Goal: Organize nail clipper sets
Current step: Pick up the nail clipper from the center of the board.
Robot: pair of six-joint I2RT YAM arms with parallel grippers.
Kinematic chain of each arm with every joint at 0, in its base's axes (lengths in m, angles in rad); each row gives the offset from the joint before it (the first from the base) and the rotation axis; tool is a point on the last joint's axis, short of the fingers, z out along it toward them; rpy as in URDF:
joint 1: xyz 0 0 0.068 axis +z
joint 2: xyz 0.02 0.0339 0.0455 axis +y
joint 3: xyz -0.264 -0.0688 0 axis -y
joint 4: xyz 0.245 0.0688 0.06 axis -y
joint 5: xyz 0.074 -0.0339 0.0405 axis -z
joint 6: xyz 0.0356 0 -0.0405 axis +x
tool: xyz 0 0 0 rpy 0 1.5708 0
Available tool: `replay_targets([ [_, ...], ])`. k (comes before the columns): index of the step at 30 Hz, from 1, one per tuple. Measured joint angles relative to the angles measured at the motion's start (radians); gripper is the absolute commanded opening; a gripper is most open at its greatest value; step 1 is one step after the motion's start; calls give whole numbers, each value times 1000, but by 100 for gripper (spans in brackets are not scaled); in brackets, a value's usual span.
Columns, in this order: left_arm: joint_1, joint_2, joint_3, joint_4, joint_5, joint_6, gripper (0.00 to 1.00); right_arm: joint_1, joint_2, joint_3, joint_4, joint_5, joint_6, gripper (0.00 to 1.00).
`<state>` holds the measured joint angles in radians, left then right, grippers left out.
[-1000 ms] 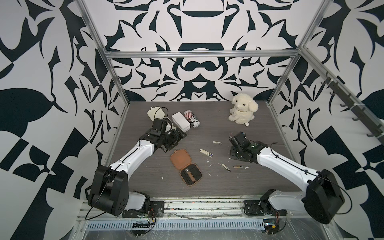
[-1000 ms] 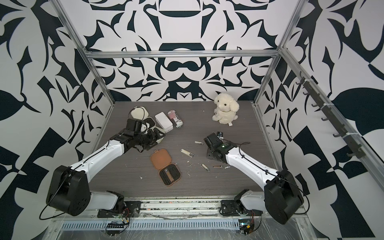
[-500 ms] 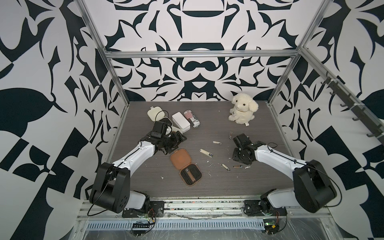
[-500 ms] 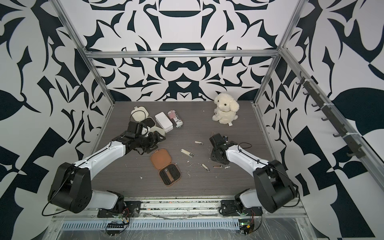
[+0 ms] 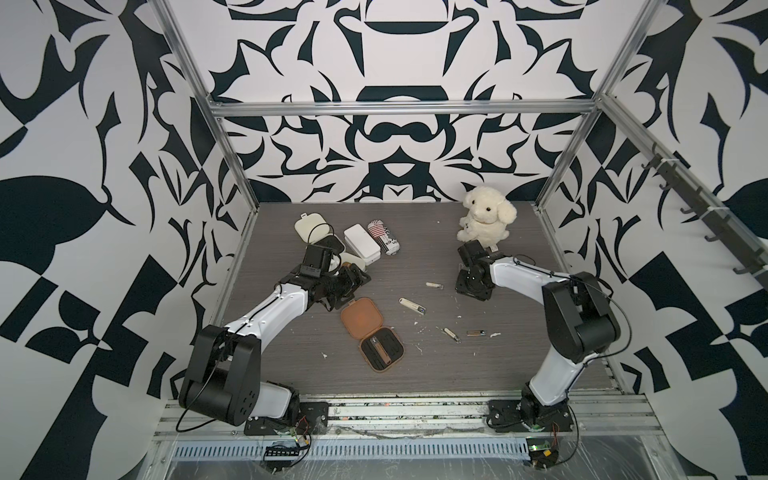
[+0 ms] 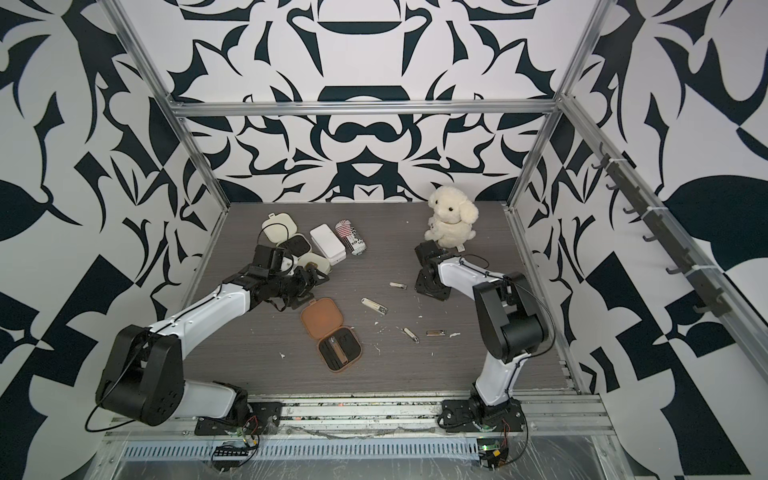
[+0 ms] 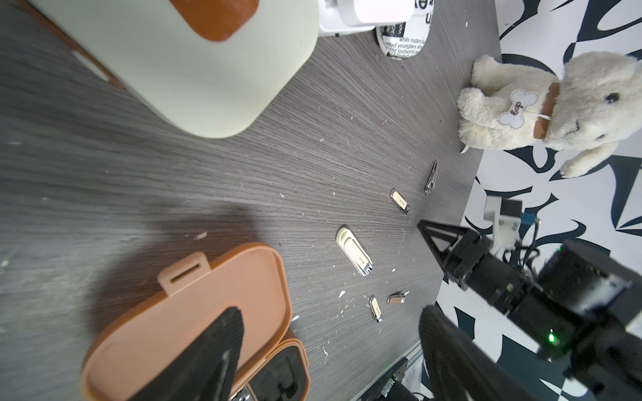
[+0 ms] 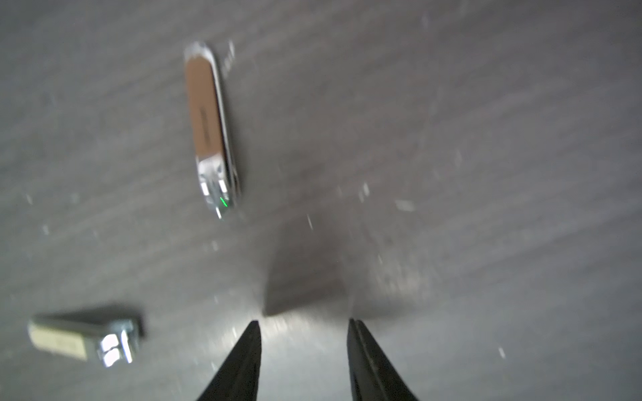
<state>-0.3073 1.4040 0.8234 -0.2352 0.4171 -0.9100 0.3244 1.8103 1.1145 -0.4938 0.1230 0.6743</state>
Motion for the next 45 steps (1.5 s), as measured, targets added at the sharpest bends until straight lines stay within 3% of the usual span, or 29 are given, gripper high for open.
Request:
replay_targets([
  [12,22,0,-28,7,14,0,84,-16,183,232,-37,9,-46,45],
  [16,24,0,-28,8,16,0,84,-23,205,265,-42,10,-54,39],
  [32,27,-3,-48,11,17,-3,84,-37,207,268,-40,-9,-75,9],
  [38,28,-13,-48,10,17,-7,84,-40,188,244,-26,-23,-77,6],
  [45,28,-15,-48,10,16,-6,84,-1,47,103,-50,-32,-79,5],
])
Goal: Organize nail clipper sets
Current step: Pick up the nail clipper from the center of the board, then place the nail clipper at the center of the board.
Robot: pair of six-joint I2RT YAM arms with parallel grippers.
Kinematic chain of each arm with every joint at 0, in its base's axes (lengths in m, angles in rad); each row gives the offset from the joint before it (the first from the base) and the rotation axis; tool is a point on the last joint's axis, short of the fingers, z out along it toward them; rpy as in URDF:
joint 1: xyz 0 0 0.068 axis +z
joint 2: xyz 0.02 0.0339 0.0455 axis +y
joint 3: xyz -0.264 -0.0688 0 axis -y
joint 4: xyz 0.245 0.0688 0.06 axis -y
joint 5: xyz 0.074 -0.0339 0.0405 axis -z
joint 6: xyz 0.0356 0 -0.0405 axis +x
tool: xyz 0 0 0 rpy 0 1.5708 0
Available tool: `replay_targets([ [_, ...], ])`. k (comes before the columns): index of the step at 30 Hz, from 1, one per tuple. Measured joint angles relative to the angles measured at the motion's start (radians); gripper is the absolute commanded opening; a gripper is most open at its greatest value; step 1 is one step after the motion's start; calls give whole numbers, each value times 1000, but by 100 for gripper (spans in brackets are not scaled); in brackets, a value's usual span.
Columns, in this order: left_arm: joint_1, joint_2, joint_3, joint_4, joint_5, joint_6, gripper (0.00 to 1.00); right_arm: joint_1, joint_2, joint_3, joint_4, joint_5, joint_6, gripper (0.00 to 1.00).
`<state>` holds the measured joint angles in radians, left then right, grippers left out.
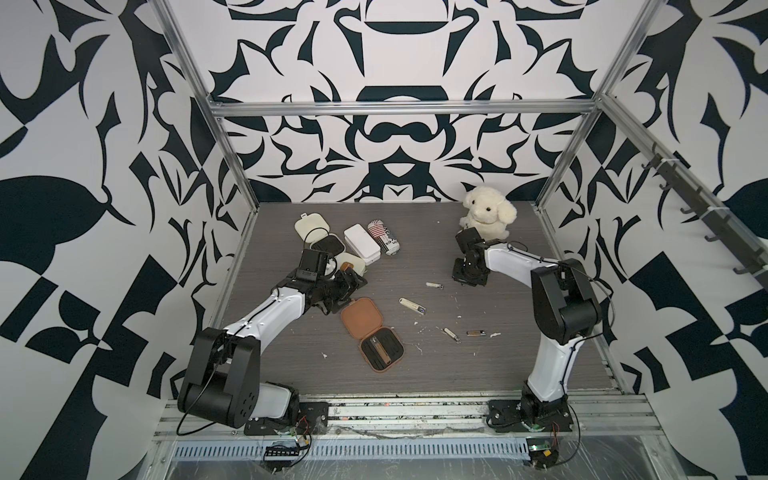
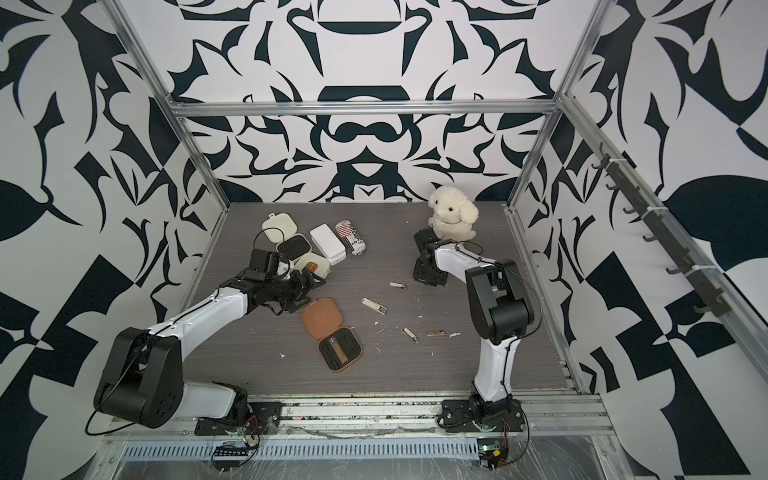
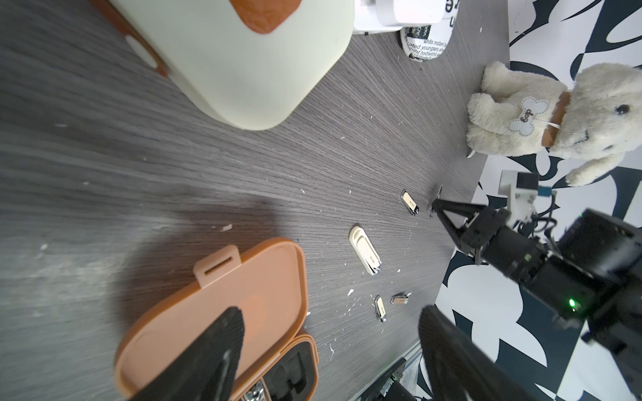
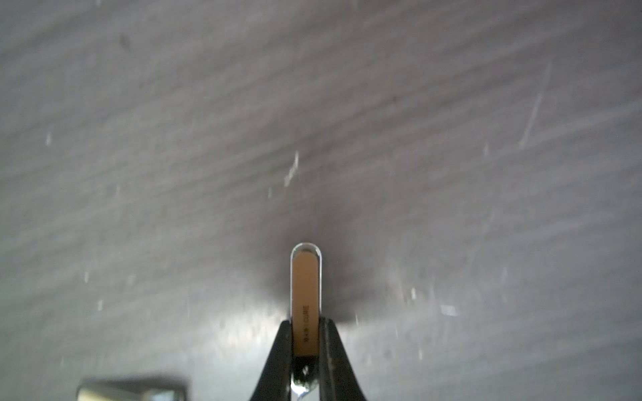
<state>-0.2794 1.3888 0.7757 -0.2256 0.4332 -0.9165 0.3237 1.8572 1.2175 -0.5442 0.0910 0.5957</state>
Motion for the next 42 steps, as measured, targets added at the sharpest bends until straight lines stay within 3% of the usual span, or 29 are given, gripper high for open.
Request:
replay_targets([
  [4,0,0,0,-3,-3,0,83,111,-138,-83,-21,18,5,5],
  [10,0,0,0,-3,-10,0,83,360,-320,-197,-36,43,76,5],
  [19,0,0,0,-3,-19,0,83,609,-303,-282,-28,60,229,5],
  [29,0,-8,-18,-4,-20,-2,83,640,-189,-290,22,71,278,6],
  [37,0,-13,-18,-2,-21,-3,83,641,-188,-298,54,71,309,27],
  [42,0,-13,-18,-2,-21,-3,83,641,-203,-315,59,71,322,32],
])
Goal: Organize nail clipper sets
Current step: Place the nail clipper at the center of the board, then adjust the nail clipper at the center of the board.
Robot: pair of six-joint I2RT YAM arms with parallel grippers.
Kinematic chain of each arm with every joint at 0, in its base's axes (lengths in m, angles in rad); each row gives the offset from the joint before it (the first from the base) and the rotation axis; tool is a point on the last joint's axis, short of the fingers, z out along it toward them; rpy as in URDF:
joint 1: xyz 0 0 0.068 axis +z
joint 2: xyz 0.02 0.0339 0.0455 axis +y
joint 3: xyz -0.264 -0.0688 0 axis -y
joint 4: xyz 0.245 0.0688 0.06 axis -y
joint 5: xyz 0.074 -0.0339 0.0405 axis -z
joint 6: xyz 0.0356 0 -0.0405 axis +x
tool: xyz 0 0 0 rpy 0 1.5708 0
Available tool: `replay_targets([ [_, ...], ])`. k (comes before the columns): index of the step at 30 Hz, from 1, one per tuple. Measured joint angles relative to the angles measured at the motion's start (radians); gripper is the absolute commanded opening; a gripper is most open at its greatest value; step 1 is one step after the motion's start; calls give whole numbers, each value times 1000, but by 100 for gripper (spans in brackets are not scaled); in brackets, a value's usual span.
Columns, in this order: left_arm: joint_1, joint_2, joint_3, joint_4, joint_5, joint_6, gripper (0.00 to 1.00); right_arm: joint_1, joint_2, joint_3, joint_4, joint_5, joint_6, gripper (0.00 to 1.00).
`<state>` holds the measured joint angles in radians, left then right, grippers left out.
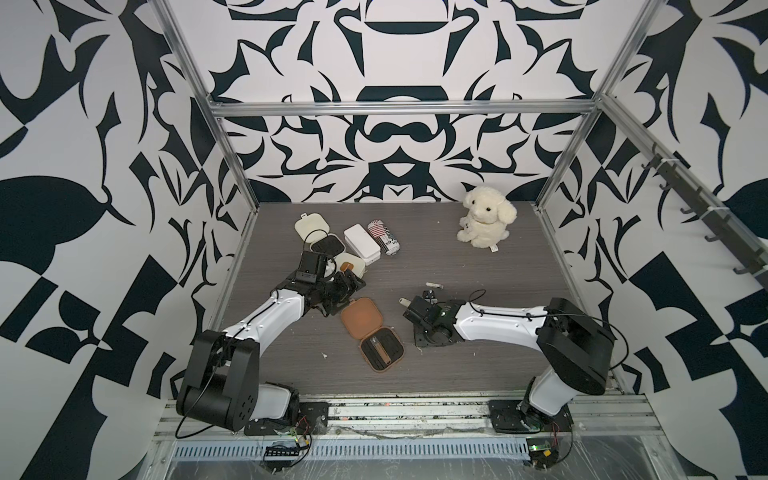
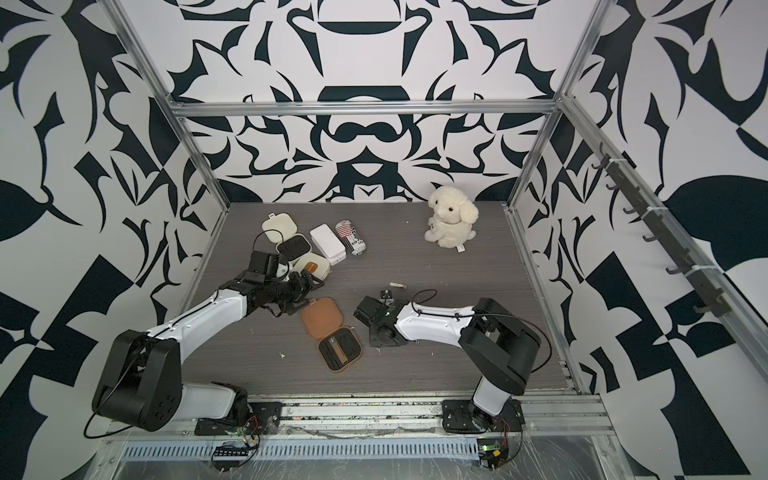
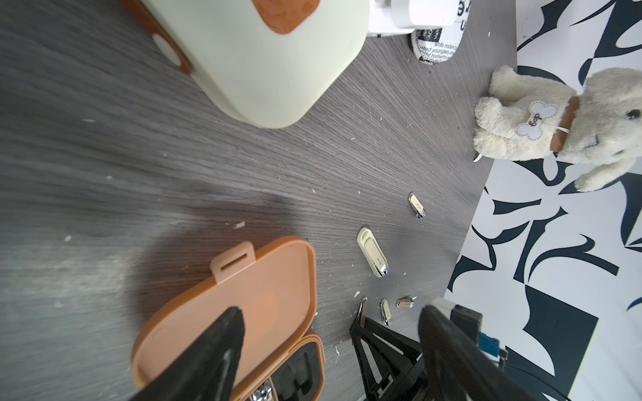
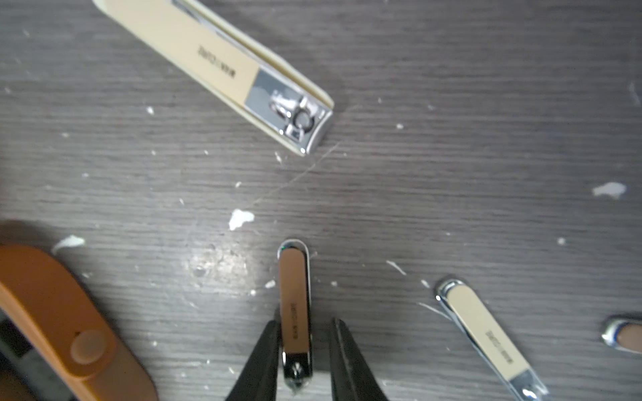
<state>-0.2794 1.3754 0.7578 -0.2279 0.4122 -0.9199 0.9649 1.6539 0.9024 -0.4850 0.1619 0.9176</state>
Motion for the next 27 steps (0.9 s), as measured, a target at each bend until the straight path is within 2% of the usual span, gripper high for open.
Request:
replay_targets([
  [13,0,0,-22,6,0,0,83,-41,50,59,0,-12,-39,33],
  [27,0,0,-25,7,0,0,83,-55,151,181,33,-93,-128,31],
])
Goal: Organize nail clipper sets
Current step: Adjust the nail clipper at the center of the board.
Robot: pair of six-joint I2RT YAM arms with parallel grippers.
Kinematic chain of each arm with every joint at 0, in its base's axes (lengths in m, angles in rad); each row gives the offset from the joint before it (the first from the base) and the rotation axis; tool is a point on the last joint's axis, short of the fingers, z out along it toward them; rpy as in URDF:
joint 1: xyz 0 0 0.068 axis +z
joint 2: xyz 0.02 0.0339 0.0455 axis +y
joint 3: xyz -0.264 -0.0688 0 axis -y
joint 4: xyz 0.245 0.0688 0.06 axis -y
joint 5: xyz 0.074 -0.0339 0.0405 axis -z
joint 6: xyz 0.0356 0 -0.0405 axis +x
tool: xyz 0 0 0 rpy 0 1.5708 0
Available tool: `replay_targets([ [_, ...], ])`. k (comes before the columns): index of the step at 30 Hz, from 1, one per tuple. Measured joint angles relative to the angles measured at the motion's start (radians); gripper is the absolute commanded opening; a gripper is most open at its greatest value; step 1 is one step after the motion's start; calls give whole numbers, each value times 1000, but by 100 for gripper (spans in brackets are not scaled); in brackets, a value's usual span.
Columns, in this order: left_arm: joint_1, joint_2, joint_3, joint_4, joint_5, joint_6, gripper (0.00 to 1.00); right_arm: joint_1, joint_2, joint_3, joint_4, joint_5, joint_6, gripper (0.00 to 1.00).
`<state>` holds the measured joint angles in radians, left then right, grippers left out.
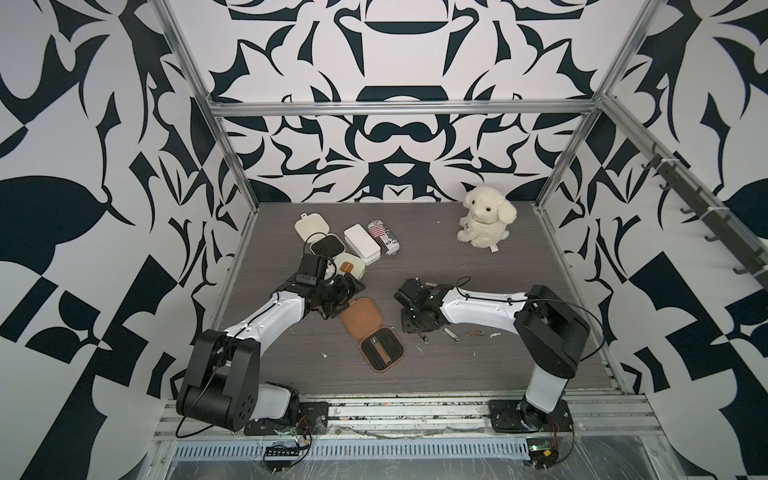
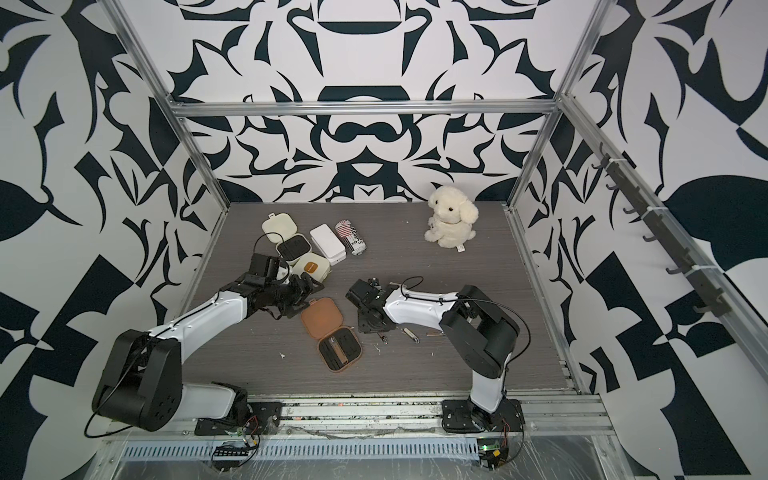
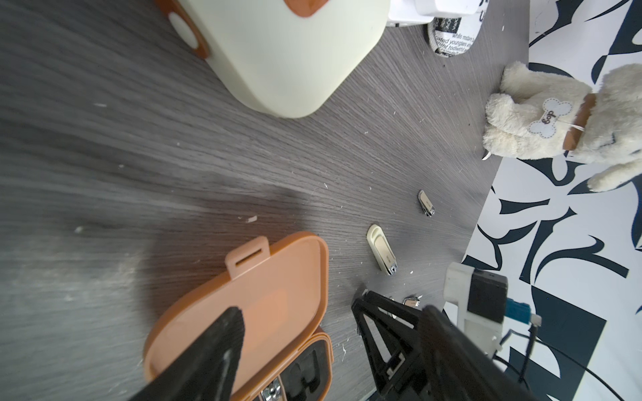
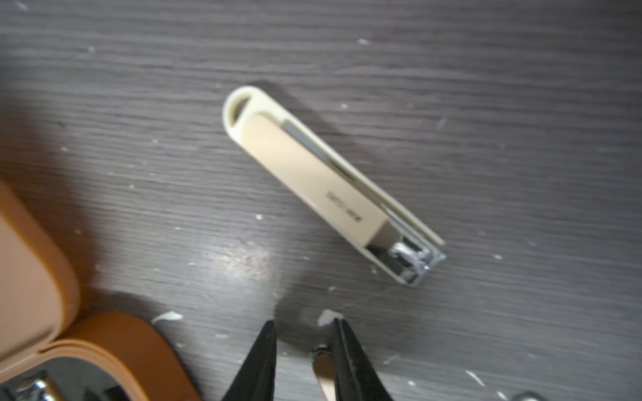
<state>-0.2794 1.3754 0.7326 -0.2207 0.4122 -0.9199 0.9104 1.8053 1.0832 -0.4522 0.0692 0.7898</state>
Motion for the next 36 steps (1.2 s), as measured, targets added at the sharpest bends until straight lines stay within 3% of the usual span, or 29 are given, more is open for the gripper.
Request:
replay_targets([
  [9,0,0,0,0,0,0,83,48,10,9,21,-30,12,30],
  [21,0,0,0,0,0,0,83,97,-68,-100,86,-32,93,30],
  [29,0,0,0,1,0,0,83,125,-157,-196,75,-23,149,38],
  [36,0,2,0,9,3,0,83,90,-168,-202,52,-21,150,42],
])
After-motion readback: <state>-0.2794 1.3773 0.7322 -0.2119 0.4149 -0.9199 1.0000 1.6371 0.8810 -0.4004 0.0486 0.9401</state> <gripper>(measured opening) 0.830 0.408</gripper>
